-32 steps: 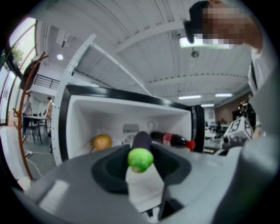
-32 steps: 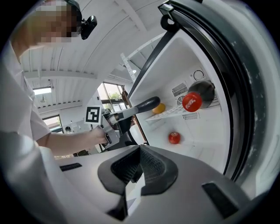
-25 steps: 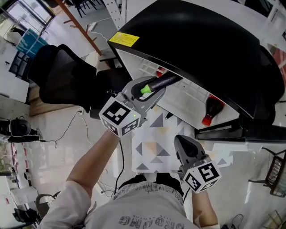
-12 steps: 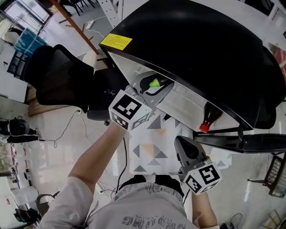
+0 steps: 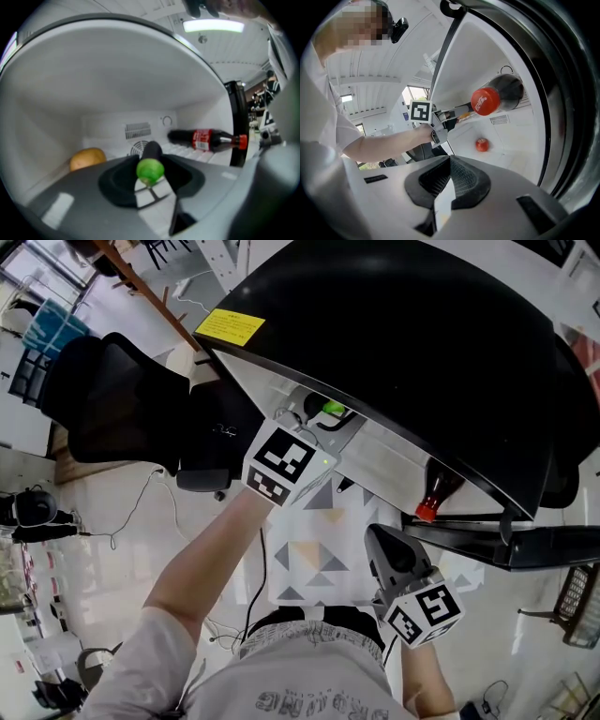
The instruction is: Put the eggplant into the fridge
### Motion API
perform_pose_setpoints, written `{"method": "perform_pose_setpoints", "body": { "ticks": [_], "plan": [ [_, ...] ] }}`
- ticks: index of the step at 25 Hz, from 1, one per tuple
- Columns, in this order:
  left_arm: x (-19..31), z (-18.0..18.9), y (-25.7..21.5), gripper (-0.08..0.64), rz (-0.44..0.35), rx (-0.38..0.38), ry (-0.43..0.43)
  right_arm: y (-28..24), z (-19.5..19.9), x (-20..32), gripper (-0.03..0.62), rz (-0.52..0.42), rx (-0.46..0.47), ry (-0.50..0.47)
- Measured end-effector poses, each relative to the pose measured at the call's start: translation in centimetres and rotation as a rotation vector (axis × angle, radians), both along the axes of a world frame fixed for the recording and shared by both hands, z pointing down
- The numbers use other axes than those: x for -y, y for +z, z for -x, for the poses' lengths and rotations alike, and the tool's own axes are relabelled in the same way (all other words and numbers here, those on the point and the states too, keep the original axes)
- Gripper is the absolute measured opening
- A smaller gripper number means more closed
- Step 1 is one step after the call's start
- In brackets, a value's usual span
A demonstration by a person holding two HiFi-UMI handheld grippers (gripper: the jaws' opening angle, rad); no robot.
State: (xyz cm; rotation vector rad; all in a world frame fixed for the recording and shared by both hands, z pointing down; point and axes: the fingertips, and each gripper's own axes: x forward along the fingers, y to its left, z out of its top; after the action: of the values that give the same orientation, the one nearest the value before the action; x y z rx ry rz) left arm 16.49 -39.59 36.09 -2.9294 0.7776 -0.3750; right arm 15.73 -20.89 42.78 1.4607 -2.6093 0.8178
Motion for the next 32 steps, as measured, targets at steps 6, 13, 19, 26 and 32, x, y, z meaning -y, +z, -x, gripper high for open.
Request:
{"method": "perform_pose_setpoints", "body": {
  "ticks": [6,13,19,26,32],
  "plan": [
    [0.1,-0.5,0.5,0.163,-0.021,0.046,-0.016,0.4,0.1,0.1,0.003,0.01,-0.002,-0.002],
    [0.1,-0.8,0.8,0.167,-0.034,0.09,-0.023,0.5,0.5,0.1,0.003,0.015,-0.008,-0.009],
    [-0.1,-0.9,1.0,0.188,-0.028,0.112,-0.008,0.7,0.6,-0.1,0.003,0.021,-0.023,-0.012],
    [-0.4,-1.0,1.1,0.221,-0.016,0.106,0.001,0.6,0.7,-0.5,0.003,0.019,-0.029,-0.013],
    [-0.9,-0.4,0.7,0.255,-0.028,0.087,-0.012,0.5,0.9,-1.0,0.003,0.016,-0.028,-0.009]
  ]
}}
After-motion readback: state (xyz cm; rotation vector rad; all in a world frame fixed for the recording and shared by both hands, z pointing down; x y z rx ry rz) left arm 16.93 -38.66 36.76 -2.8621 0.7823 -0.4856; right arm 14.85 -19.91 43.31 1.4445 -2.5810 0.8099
